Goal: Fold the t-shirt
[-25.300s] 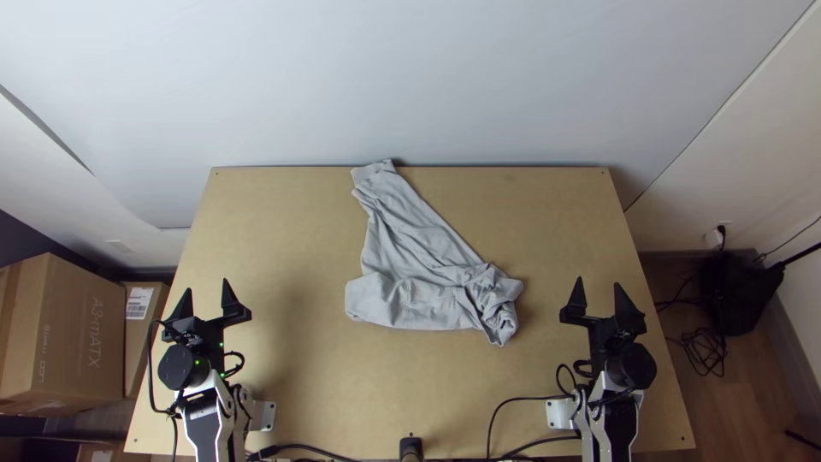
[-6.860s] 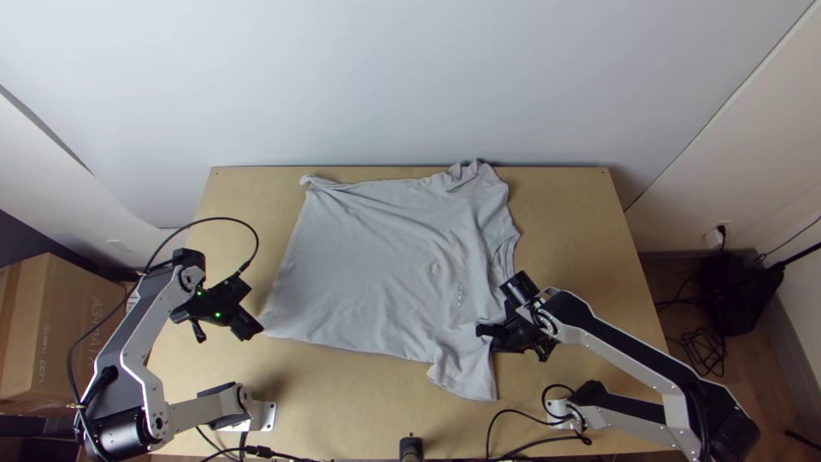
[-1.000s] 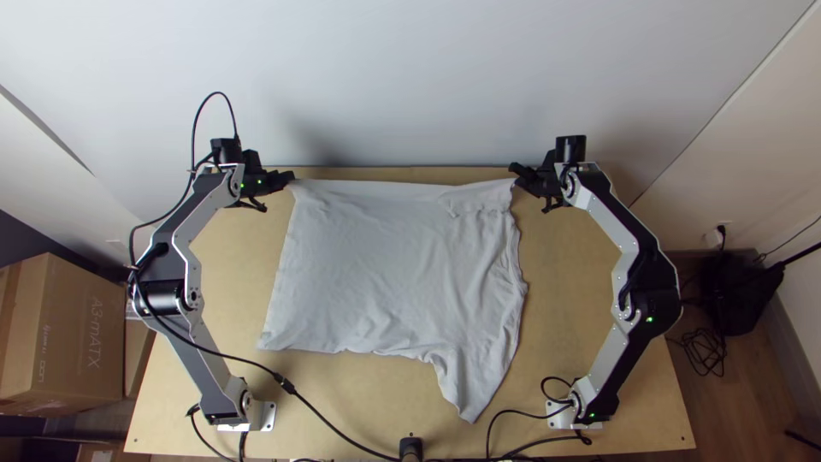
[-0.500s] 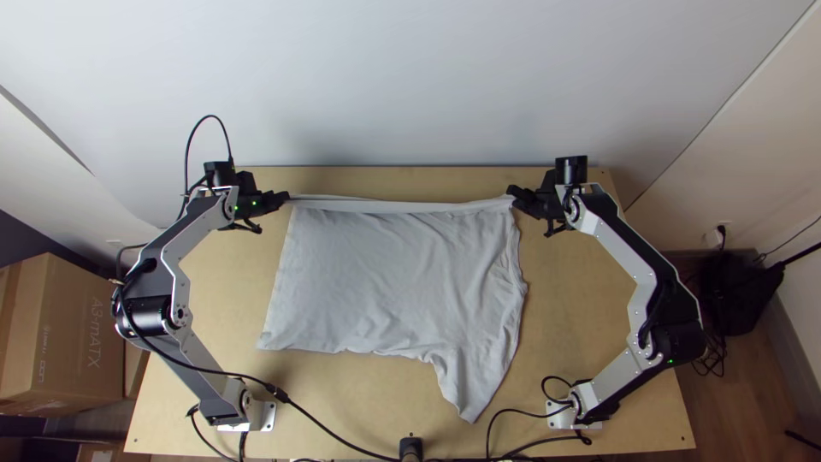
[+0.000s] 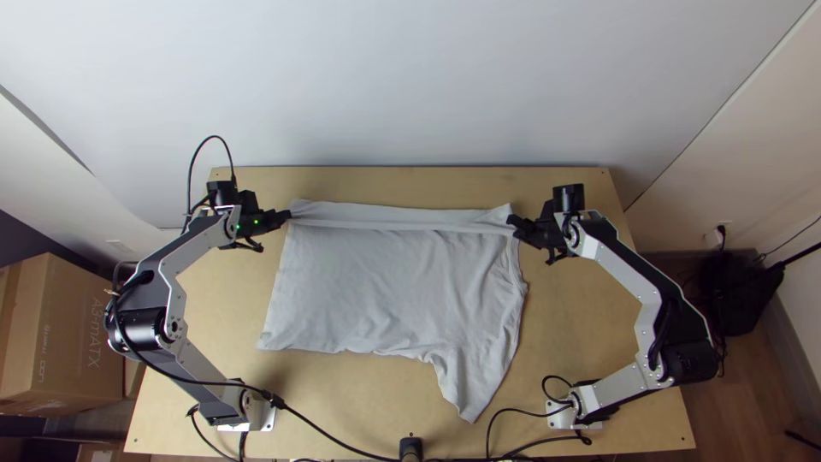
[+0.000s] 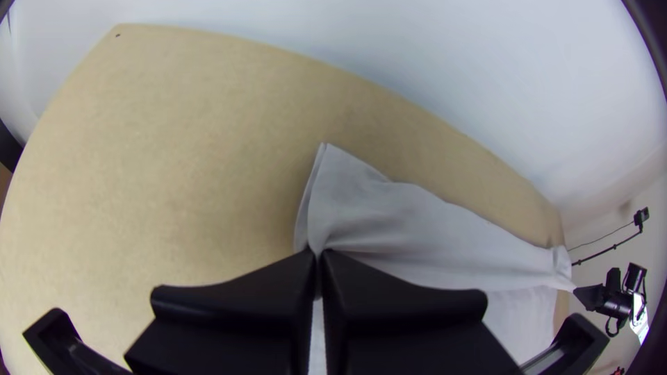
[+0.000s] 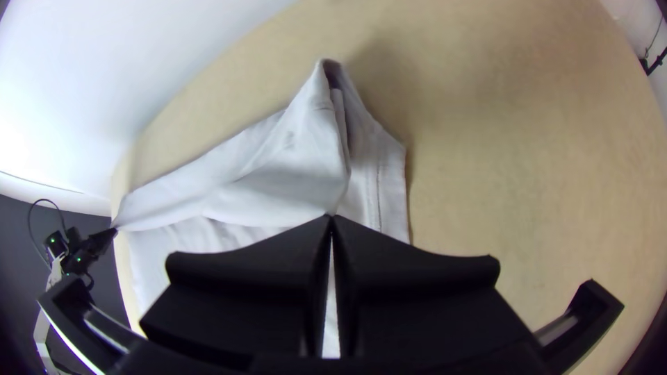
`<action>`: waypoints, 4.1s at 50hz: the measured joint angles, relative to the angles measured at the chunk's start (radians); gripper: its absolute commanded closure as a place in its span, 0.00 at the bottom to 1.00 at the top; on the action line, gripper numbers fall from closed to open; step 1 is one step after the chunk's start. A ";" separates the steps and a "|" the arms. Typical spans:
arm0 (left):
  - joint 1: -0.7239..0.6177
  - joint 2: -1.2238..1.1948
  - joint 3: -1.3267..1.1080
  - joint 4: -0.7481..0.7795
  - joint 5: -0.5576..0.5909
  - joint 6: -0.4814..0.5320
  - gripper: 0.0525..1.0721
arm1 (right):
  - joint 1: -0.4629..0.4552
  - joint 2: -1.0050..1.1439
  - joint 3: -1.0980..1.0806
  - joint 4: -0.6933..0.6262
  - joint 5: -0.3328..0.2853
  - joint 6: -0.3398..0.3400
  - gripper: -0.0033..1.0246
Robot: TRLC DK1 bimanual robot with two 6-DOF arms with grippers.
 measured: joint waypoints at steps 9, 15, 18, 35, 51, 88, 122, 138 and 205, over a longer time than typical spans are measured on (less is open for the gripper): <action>0.000 -0.024 -0.056 0.037 0.000 0.008 0.75 | 0.000 -0.020 -0.038 0.001 0.000 0.003 0.97; -0.001 -0.041 -0.078 0.043 0.000 0.011 0.60 | 0.000 -0.042 -0.080 0.001 0.000 0.003 0.97; -0.001 -0.048 -0.087 0.046 0.000 0.011 0.54 | 0.000 -0.059 -0.106 0.001 0.000 0.006 0.92; 0.003 -0.103 -0.103 0.003 -0.001 0.012 0.07 | 0.000 -0.252 -0.174 -0.160 0.000 0.015 0.08; 0.014 -0.372 -0.166 -0.106 0.000 0.047 0.06 | 0.113 -0.500 -0.222 -0.464 -0.031 0.100 0.04; 0.000 -0.628 -0.240 -0.276 -0.001 0.086 0.06 | 0.424 -0.382 -0.439 -0.727 -0.215 0.187 0.30; 0.000 -0.705 -0.293 -0.549 -0.016 0.390 0.06 | 0.537 -0.233 -0.442 -0.527 -0.216 0.091 0.97; 0.008 -0.741 -0.369 -0.897 -0.199 0.906 0.06 | 0.527 -0.296 -0.430 -0.525 -0.209 0.087 0.97; 0.186 -0.536 -0.488 -0.779 -0.177 1.150 0.97 | 0.303 -0.398 -0.423 -0.584 -0.025 -0.007 0.97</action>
